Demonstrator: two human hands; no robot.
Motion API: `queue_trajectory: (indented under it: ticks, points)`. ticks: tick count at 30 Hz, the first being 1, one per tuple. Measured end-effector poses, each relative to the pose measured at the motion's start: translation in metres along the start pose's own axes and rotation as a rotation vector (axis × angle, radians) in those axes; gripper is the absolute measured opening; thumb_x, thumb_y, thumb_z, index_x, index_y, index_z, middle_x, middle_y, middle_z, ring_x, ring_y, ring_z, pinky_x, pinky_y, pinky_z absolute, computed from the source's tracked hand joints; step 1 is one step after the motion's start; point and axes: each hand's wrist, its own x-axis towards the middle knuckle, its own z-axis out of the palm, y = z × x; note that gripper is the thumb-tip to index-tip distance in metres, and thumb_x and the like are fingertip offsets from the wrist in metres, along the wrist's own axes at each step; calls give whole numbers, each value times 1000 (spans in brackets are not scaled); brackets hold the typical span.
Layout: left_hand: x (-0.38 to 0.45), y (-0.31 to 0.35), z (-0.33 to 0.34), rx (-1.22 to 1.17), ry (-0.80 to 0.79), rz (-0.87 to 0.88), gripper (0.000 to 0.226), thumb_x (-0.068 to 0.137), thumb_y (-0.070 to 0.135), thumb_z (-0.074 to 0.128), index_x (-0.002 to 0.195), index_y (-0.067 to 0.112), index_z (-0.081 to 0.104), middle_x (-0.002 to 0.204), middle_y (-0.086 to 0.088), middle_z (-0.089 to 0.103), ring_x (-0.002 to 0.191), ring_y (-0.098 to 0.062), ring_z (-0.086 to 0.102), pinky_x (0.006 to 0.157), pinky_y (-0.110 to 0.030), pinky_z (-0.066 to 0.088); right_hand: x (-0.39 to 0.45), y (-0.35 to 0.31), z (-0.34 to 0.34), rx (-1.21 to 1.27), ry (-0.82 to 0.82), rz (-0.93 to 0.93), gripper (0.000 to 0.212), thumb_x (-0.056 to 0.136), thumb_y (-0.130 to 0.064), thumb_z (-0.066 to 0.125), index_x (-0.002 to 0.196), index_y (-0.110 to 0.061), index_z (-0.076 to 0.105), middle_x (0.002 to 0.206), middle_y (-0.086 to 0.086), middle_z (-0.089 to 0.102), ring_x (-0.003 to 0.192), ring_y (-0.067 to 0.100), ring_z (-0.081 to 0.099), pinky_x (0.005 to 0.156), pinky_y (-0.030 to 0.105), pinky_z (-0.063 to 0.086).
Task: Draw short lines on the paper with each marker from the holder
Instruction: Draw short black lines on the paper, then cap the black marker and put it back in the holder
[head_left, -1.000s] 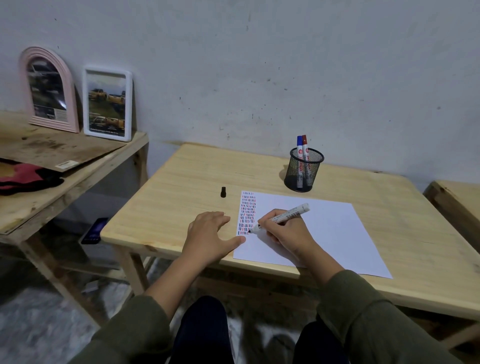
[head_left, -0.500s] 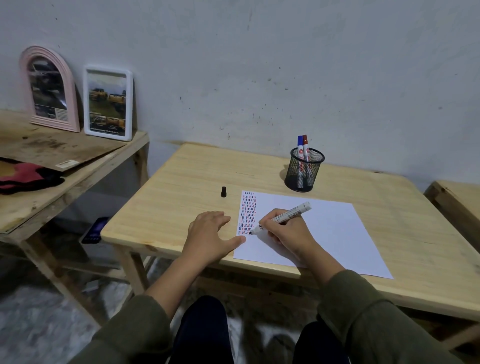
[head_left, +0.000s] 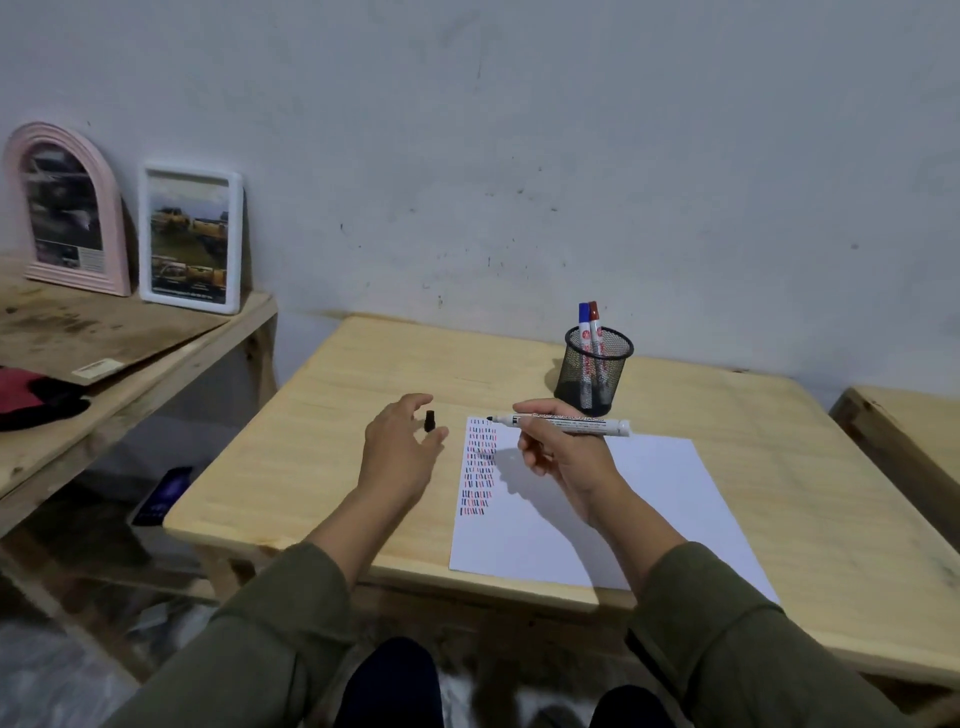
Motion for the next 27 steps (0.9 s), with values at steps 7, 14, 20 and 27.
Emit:
queue_trajectory:
  ticks: [7, 14, 20, 27]
  points:
    - [36, -3, 14, 0, -34, -71, 31, 89, 14, 58, 119, 15, 61, 116, -8, 65, 97, -13, 57, 79, -14, 36, 23, -10, -4, 17, 3, -16, 13, 88, -3, 59, 88, -13, 67, 62, 8, 57, 48, 15, 49, 45, 22, 38]
    - [46, 24, 18, -538, 42, -207, 18, 84, 19, 64, 100, 27, 64, 87, 2, 72, 80, -17, 69, 79, -39, 57, 38, -19, -4, 68, 28, -41, 11, 89, -7, 57, 85, -11, 67, 60, 7, 57, 45, 14, 48, 44, 22, 37]
    - [47, 59, 14, -978, -70, -353, 9, 89, 20, 60, 97, 16, 64, 80, 1, 65, 69, -7, 59, 64, -17, 49, 45, -27, -3, 50, 40, -73, 16, 91, -5, 52, 89, -10, 67, 58, 7, 58, 46, 14, 49, 45, 23, 38]
    - [46, 70, 18, -1147, -104, -409, 6, 89, 14, 60, 84, 10, 59, 80, -5, 62, 72, -8, 59, 57, -9, 51, 46, -36, -7, 27, 54, -86, 12, 90, -4, 53, 87, -9, 64, 61, 8, 57, 48, 15, 49, 47, 23, 38]
